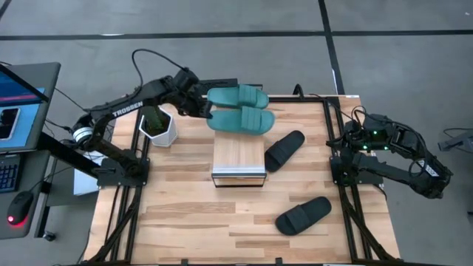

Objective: Pick and place slides into the shelf
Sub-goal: Put the green slide on the shelf

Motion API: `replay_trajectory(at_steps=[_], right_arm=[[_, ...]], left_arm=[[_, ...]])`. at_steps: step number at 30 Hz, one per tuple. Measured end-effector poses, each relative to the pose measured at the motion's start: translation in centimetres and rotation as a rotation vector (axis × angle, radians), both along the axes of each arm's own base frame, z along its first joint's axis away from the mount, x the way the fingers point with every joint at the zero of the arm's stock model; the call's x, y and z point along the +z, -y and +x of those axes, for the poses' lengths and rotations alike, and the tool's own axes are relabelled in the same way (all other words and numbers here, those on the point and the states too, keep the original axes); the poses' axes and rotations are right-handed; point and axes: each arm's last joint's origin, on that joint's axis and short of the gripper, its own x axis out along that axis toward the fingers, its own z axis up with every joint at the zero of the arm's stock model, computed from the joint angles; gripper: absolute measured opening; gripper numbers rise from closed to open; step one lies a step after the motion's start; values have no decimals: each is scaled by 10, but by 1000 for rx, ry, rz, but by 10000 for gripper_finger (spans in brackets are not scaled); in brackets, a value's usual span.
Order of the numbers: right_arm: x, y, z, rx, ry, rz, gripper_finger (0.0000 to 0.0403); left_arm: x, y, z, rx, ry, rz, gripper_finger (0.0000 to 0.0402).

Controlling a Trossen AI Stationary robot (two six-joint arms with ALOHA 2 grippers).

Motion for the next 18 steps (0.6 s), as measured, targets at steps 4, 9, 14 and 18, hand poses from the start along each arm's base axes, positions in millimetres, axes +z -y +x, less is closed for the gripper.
replay_trajectory(at_steps=[4,9,14,18], right_arm=[[0,0,0,-1,0,0,0],[0,0,0,-4,1,4,0],[0,0,0,-16,5,21,0],[0,0,0,-27,8,34,0]], left_arm=[[-3,-2,-1,-3,-21,6,11],[-12,-9,1,-2,-51,-8,11],[-23,-16,4,0,-69,-27,11],[-23,-19,5,-1,-49,-12,11]])
